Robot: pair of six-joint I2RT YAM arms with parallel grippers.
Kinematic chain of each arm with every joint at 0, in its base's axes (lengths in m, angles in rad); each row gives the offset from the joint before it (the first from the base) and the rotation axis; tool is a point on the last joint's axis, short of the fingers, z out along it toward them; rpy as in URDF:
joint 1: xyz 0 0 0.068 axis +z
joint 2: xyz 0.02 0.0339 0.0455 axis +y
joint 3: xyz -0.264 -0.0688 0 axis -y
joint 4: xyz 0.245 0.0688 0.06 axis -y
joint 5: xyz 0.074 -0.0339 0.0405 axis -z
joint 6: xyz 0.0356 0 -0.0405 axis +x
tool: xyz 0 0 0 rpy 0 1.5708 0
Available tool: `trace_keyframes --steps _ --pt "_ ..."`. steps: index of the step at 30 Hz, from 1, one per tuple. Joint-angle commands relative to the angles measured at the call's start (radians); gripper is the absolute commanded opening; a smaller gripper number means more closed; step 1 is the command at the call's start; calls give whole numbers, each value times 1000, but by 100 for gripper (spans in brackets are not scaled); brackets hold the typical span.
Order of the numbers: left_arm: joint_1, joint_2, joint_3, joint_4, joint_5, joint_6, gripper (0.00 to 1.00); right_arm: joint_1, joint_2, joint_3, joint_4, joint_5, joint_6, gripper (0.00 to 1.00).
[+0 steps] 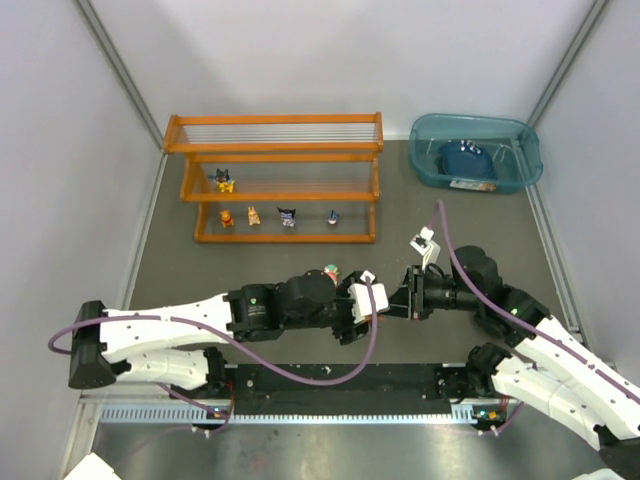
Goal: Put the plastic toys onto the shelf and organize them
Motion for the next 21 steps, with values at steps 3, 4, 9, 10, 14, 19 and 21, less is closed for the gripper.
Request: trace_keyframes --steps 3,4,9,10,14,19,21 --pt "2 60 103 -99 13 21 63 9 -7 39 14 10 -20 0" --pt "2 69 108 -105 11 19 62 10 -7 38 13 10 -22 0" --pt "2 102 141 -148 1 13 52 10 -7 33 13 13 -25 0" --pt "2 117 148 -154 -2 12 50 10 -6 32 13 13 -26 0" --pt "2 135 165 -163 -1 7 47 10 -7 28 11 13 -26 0" --pt "2 155 192 -186 11 10 45 9 -15 15 10 19 -25 0" --pt "2 164 209 -202 7 12 43 9 -18 13 8 21 -25 0"
